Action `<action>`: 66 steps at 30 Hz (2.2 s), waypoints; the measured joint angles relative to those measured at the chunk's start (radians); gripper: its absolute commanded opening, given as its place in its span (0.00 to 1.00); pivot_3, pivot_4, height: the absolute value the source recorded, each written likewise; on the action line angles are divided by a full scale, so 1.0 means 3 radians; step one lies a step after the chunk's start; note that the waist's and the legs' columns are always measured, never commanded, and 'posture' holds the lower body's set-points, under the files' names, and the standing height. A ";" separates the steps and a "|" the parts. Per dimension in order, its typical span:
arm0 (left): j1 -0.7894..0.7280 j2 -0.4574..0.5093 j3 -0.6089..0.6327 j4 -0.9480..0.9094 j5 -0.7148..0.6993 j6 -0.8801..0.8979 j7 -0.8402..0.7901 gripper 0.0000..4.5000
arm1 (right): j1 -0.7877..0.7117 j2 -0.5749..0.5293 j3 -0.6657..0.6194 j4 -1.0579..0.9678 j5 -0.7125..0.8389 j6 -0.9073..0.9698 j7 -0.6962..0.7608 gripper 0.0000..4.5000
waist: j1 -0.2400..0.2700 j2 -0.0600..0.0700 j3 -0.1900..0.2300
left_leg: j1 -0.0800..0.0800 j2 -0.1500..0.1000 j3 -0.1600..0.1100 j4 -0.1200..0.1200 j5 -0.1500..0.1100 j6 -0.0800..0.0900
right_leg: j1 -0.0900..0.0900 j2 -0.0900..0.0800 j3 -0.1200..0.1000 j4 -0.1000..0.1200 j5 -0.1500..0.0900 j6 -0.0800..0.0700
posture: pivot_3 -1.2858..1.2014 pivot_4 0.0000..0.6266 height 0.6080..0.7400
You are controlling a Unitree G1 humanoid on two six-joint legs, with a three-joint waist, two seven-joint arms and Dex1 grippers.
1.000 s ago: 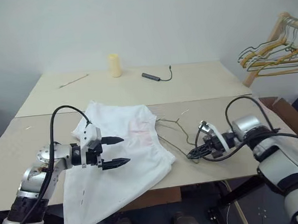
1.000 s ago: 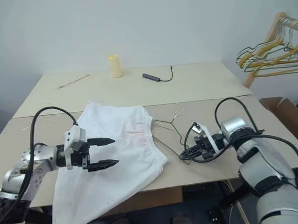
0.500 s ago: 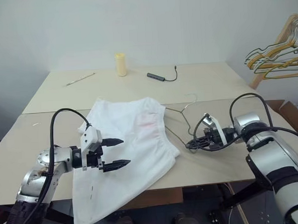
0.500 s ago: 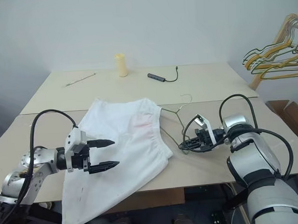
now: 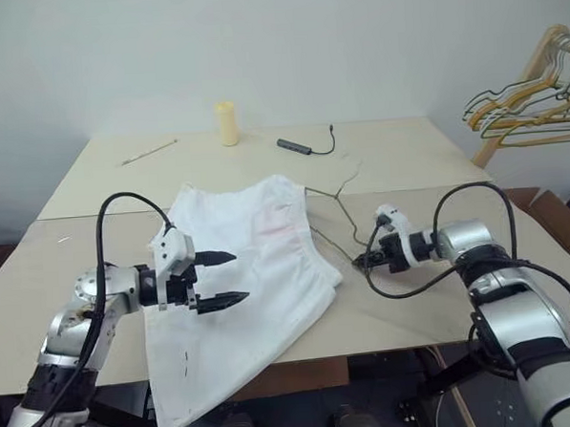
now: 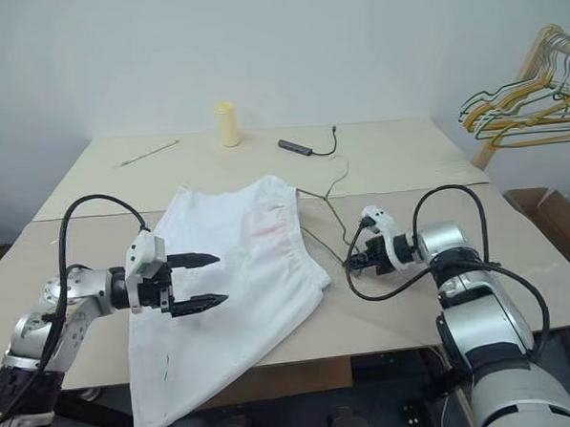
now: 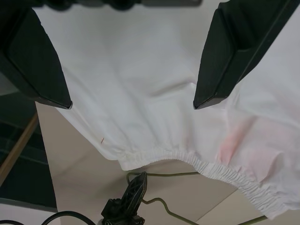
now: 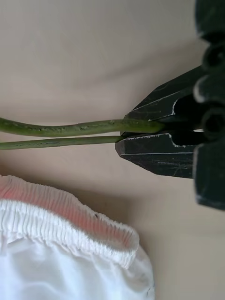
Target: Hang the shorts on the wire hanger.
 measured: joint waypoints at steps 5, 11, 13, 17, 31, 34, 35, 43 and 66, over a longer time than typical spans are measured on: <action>-0.0377 0.0014 0.0002 0.0396 0.0092 -0.0192 -0.0108 1.00 | 0.0056 -0.0044 0.0007 -0.0385 -0.0197 -0.0117 -0.0100 0.00 | -0.0033 0.0000 0.0000 | -0.0003 0.0000 0.0000 0.0000 0.0000 0.0000 | -0.0002 0.0000 0.0000 -0.0001 0.0000 0.0000 | 0.52 0.00 1.00; -0.1352 0.0061 0.0151 0.0963 0.0103 -0.0326 -0.0197 1.00 | 0.0075 -0.0040 0.0075 -0.1172 -0.0302 -0.0060 -0.0109 0.00 | -0.0081 0.0000 0.0000 | -0.0006 -0.0001 -0.0002 0.0001 0.0000 0.0000 | -0.0002 0.0000 -0.0001 -0.0002 -0.0001 0.0002 | 0.52 0.00 1.00; -0.1647 0.0105 0.0173 0.1161 0.0117 -0.0400 -0.0265 1.00 | 0.0081 -0.0038 0.0088 -0.1399 -0.0306 -0.0038 -0.0095 0.00 | -0.0098 0.0000 0.0000 | -0.0006 -0.0001 -0.0001 0.0001 0.0000 0.0000 | -0.0002 0.0000 -0.0001 -0.0003 -0.0001 0.0003 | 0.52 0.00 1.00; -0.2268 0.0159 0.0112 0.1792 0.0304 -0.0618 -0.0462 1.00 | 0.0069 -0.0025 0.0117 -0.1701 -0.0303 0.0073 -0.0037 0.00 | -0.0090 0.0000 0.0000 | -0.0005 -0.0001 -0.0002 0.0001 0.0000 0.0000 | -0.0001 0.0001 -0.0003 0.0000 -0.0002 0.0003 | 0.52 0.00 1.00; -0.3077 0.0297 -0.0907 0.3249 0.0884 -0.1468 -0.1357 1.00 | -0.0140 0.0202 0.0490 -0.2129 -0.0338 0.0528 -0.0002 0.00 | -0.0089 0.0002 0.0001 | -0.0062 0.0002 -0.0002 0.0029 -0.0001 0.0001 | -0.0052 0.0001 -0.0003 0.0017 -0.0002 0.0004 | 0.51 0.00 1.00; -0.3140 0.0296 -0.1045 0.3397 0.0899 -0.1489 -0.1357 0.96 | -0.0140 0.0217 0.0527 -0.2230 -0.0337 0.0613 -0.0009 0.00 | -0.0089 0.0002 0.0002 | -0.0064 0.0002 -0.0002 0.0030 -0.0001 0.0001 | -0.0054 0.0000 -0.0003 0.0017 -0.0002 0.0004 | 0.51 0.00 1.00; -0.3160 0.0296 -0.1082 0.3436 0.0897 -0.1488 -0.1358 0.91 | -0.0140 0.0218 0.0544 -0.2261 -0.0337 0.0627 -0.0010 0.00 | -0.0090 0.0002 0.0002 | -0.0064 0.0002 -0.0002 0.0030 -0.0001 0.0001 | -0.0054 0.0000 -0.0003 0.0017 -0.0002 0.0004 | 0.51 0.00 1.00; -0.3180 0.0275 -0.1362 0.3619 0.0888 -0.1490 -0.1359 0.80 | -0.0140 0.0210 0.0610 -0.2453 -0.0332 0.0748 -0.0009 0.00 | -0.0096 0.0002 0.0002 | -0.0063 0.0003 -0.0002 0.0030 -0.0001 0.0001 | -0.0055 0.0001 -0.0003 0.0020 -0.0002 0.0004 | 0.51 0.00 1.00; -0.3180 0.0247 -0.1721 0.3699 0.0648 -0.1501 -0.1362 0.00 | 0.0028 0.0156 0.0633 -0.2653 -0.0463 0.0422 -0.0277 0.00 | -0.0159 0.0002 0.0002 | -0.0063 0.0002 -0.0003 0.0035 -0.0001 0.0001 | -0.0057 0.0000 -0.0001 0.0030 -0.0005 0.0005 | 0.50 0.00 1.00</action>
